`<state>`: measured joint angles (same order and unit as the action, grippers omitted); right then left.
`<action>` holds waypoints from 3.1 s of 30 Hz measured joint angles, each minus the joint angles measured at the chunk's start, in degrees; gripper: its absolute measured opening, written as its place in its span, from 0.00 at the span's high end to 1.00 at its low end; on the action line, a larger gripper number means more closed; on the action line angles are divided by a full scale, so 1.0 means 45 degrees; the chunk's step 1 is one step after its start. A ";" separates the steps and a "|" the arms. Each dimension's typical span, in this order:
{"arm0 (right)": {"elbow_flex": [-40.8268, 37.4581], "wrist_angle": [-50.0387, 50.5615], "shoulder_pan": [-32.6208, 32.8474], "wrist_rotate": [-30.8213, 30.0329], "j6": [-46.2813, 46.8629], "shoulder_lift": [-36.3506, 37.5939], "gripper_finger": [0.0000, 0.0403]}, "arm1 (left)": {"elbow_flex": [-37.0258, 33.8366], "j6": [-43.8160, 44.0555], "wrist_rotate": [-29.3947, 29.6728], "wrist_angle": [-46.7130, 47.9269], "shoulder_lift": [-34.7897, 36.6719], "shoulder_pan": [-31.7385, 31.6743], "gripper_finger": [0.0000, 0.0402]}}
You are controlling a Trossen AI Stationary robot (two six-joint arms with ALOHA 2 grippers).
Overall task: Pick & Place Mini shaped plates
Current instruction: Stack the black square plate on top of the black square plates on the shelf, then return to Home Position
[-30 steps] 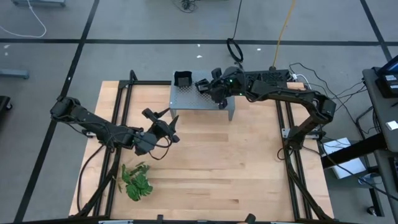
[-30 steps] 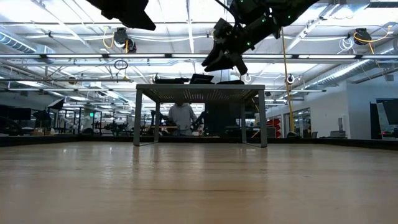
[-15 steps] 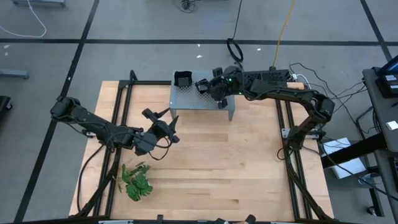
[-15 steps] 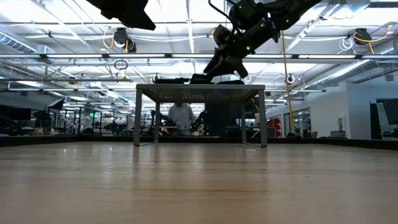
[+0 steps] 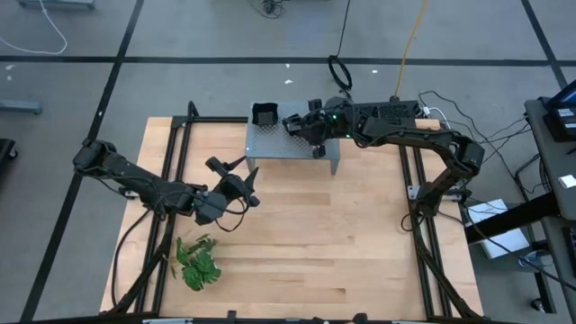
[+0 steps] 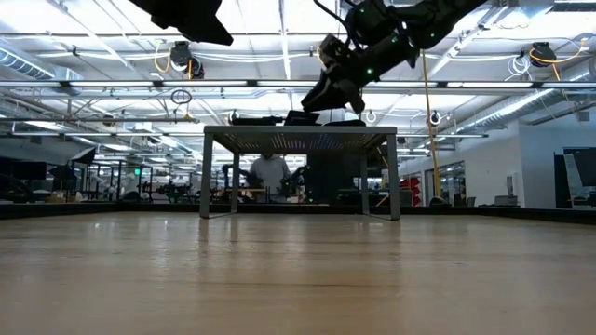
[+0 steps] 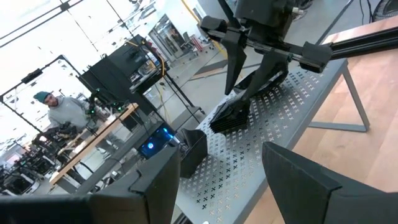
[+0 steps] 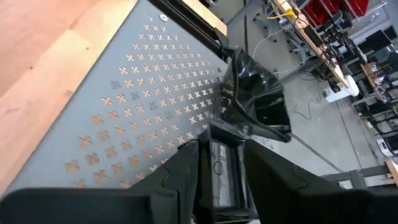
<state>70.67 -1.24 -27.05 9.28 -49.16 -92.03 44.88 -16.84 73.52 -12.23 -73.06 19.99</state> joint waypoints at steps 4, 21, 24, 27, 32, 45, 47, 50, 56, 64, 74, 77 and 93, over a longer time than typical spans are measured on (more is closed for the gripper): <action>-0.0330 -0.0331 -0.0081 0.0000 0.0066 0.0000 0.71 | 0.0000 0.0004 0.0000 0.0000 0.0000 0.0000 0.43; -0.1005 -0.1671 -0.0232 0.0005 0.0216 -0.0010 0.82 | 0.0002 -0.0139 0.0000 0.0000 0.0000 -0.0010 0.43; -0.1005 -0.1604 -0.0249 -0.0002 0.0423 -0.0010 0.88 | 0.0000 -0.0161 -0.0005 0.0000 0.0000 -0.0010 0.43; -0.1005 -0.1525 -0.0247 0.0000 0.0441 -0.0010 0.93 | 0.0003 -0.0199 0.0000 0.0000 0.0000 -0.0010 0.43; -0.1005 -0.1552 -0.0245 0.0000 0.0441 -0.0010 0.99 | 0.0001 -0.0223 0.0000 0.0000 0.0000 -0.0010 0.43; -0.1005 -0.1608 -0.0252 -0.0017 -0.1353 -0.0010 1.00 | 0.0000 -0.0223 0.0000 0.0000 0.0000 -0.0010 0.43; -0.1005 -0.1608 -0.0254 -0.0025 -0.1857 -0.0010 1.00 | 0.0000 -0.0223 0.0000 -0.0005 0.0000 -0.0010 0.43; -0.1005 -0.1608 -0.0257 -0.0034 -0.2415 -0.0010 1.00 | 0.0003 -0.0223 0.0000 -0.0005 0.0000 -0.0010 0.43; -0.1005 -0.1516 -0.0370 -0.0034 -0.3198 -0.0010 1.00 | 0.0005 -0.0223 0.0000 -0.0001 0.0000 -0.0010 0.43; -0.0990 -0.1258 -0.0393 -0.0035 -0.3235 0.0005 0.99 | 0.0004 -0.0219 -0.0005 -0.0003 0.0000 -0.0008 0.43; -0.0996 -0.1286 -0.0210 -0.0382 -0.2906 0.0105 0.77 | 0.0000 -0.0225 0.0010 -0.0185 0.0000 -0.0005 0.43; -0.1034 -0.1190 0.0224 -0.1443 -0.2400 0.0661 0.72 | 0.0005 -0.0485 0.0303 -0.1190 0.0005 0.0000 0.43; -0.2990 -0.0541 0.1463 -0.4730 0.0678 0.6314 0.70 | 0.0005 -0.2490 0.3646 -0.2593 0.4012 0.1949 0.43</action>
<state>57.21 -3.67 -20.47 -12.01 -46.11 -63.61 44.91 -28.04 89.92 -23.90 -55.00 28.76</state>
